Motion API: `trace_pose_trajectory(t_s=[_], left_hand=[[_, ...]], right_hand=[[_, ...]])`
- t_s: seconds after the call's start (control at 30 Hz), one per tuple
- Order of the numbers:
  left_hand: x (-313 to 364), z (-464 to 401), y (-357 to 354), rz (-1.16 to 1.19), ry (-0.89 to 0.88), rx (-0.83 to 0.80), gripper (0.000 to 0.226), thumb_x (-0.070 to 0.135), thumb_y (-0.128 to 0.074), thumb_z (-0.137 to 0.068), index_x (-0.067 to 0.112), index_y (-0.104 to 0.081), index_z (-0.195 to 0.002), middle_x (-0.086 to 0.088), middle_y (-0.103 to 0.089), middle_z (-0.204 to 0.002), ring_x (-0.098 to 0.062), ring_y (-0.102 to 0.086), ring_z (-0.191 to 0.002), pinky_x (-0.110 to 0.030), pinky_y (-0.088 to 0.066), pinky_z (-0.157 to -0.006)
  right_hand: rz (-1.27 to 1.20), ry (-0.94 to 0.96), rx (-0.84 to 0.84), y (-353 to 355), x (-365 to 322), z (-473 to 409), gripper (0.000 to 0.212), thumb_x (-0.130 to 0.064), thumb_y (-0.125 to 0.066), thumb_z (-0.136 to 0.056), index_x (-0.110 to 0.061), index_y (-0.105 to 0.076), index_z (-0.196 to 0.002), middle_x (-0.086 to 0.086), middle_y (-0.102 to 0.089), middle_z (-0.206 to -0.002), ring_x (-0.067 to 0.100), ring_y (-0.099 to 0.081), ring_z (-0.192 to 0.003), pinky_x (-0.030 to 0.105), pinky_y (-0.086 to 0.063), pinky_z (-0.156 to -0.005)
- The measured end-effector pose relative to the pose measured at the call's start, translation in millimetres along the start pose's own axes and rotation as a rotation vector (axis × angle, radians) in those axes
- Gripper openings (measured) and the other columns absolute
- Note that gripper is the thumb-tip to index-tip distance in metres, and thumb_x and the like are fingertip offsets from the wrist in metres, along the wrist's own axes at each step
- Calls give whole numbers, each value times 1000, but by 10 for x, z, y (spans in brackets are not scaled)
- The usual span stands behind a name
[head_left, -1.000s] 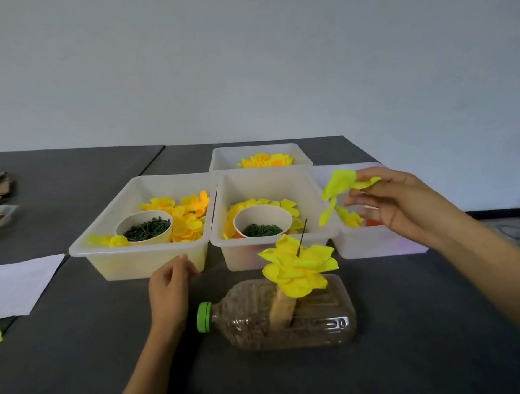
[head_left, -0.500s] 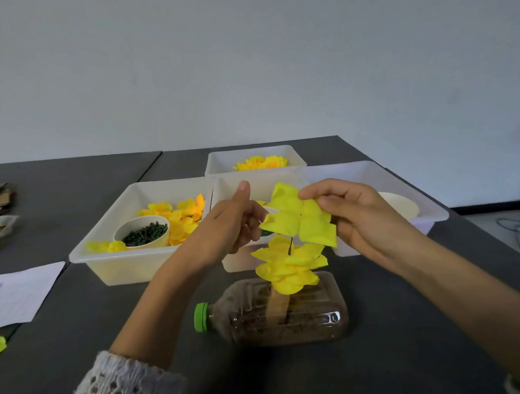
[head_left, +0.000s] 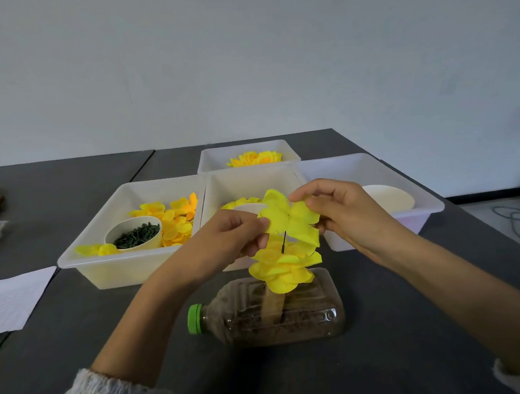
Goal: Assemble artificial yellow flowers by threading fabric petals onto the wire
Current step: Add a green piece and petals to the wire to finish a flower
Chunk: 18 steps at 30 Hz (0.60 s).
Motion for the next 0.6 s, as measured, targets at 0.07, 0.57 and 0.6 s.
trace_pose_trajectory(t_s=[0.07, 0.57, 0.6], left_hand=[[-4, -15, -6, -2, -5, 17, 42, 20, -45, -104, 8, -56, -65, 11, -43, -48, 0, -34, -36, -6, -26, -40], [1, -52, -136, 33, 121, 118, 48, 20, -52, -100, 16, -58, -53, 9, -43, -44, 0, -35, -37, -7, -28, -40], [7, -53, -143, 36, 128, 120, 49, 21, -52, -100, 16, -58, -52, 9, -43, -44, 0, -35, -37, -7, -28, -40]], right_hand=[[-107, -52, 27, 3, 58, 1, 22, -17, -44, -102, -14, -65, -106, 12, -60, -81, 25, -53, -65, 31, -46, -57], [-104, -248, 93, 32, 156, -5, 41, -39, -43, -101, -13, -55, -73, 3, -50, -51, 13, -37, -41, 19, -31, -40], [-79, -242, 95, 23, 160, 2, 42, -35, -43, -101, -13, -53, -68, 1, -47, -49, 12, -36, -40, 18, -31, -39]])
Point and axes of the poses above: each hand's wrist, its own z-axis away from the middle knuckle, its own y-axis out of the back of the hand, x = y × z, the point moved 2 cm from there along -z, towards the middle knuckle
